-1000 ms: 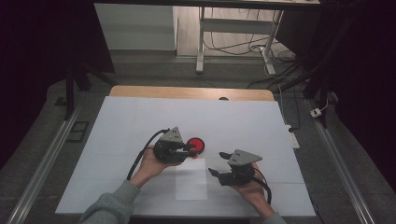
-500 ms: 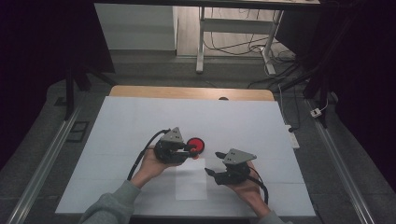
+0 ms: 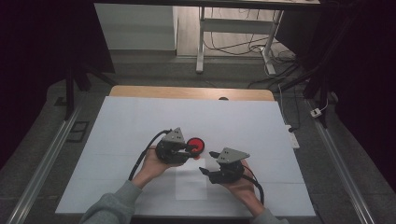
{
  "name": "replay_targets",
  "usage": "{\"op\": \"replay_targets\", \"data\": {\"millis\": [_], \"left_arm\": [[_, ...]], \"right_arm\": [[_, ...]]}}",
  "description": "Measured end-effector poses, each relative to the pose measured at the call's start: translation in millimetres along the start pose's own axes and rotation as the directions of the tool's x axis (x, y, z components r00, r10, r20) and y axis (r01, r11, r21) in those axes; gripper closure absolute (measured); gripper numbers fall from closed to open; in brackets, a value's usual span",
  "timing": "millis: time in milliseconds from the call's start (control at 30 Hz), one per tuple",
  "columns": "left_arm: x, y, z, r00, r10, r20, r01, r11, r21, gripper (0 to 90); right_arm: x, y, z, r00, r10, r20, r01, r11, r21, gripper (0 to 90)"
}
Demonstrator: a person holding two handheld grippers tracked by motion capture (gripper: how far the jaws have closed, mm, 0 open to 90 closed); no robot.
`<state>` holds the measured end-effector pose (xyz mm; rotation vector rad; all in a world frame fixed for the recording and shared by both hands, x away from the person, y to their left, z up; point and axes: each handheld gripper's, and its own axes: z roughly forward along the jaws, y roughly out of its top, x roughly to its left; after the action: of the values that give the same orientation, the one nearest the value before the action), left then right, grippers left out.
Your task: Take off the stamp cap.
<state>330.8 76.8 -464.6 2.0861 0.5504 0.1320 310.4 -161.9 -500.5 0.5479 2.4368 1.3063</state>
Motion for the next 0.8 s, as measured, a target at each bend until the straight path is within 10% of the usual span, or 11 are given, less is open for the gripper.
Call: {"op": "replay_targets", "data": {"millis": [800], "left_arm": [[-1.3,0.2,3.4,1.0,0.005,0.0,-0.005,1.0,0.003,72.5]], "right_arm": [[8.2,10.1,14.2,1.0,-0.01,-0.001,0.01,1.0,-0.012,39.5]]}}
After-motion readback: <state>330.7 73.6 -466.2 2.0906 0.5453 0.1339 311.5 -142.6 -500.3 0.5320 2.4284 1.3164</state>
